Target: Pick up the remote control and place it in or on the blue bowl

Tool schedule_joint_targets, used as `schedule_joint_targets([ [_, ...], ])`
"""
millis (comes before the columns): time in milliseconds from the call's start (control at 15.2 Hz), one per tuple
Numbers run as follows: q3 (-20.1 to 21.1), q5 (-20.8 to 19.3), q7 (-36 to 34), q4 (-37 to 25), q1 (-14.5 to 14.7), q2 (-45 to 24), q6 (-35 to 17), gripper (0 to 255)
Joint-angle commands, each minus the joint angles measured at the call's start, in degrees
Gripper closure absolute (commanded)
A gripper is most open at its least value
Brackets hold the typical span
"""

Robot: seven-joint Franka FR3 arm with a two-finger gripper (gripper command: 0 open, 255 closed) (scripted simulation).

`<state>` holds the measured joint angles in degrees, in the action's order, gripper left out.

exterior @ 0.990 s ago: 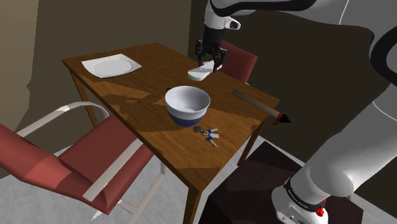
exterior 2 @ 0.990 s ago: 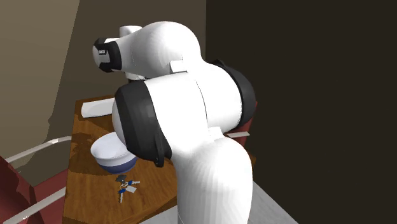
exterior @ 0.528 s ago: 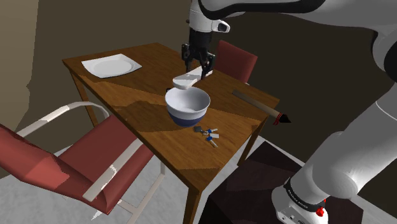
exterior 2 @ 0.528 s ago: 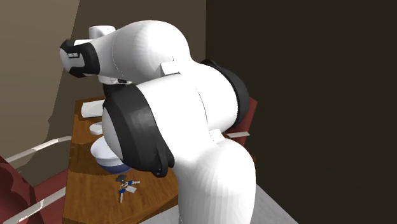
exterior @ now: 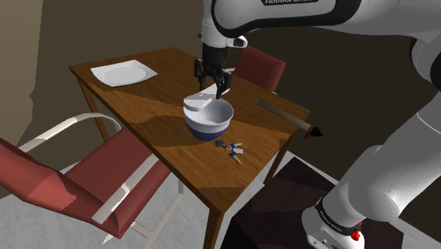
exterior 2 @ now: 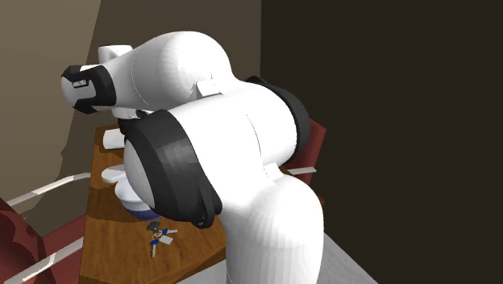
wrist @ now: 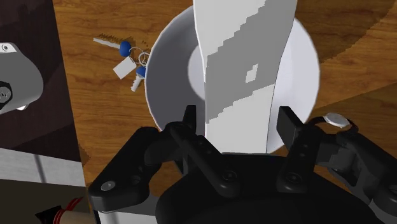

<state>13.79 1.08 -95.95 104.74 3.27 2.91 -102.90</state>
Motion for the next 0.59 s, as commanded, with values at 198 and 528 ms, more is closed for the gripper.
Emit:
schedule_joint_targets([
  [198, 0.04, 0.01, 0.0, 3.87, 0.03, -0.03, -3.95, 255],
  [528, 0.09, -0.08, -0.06, 7.13, 0.06, -0.48, -7.65, 255],
])
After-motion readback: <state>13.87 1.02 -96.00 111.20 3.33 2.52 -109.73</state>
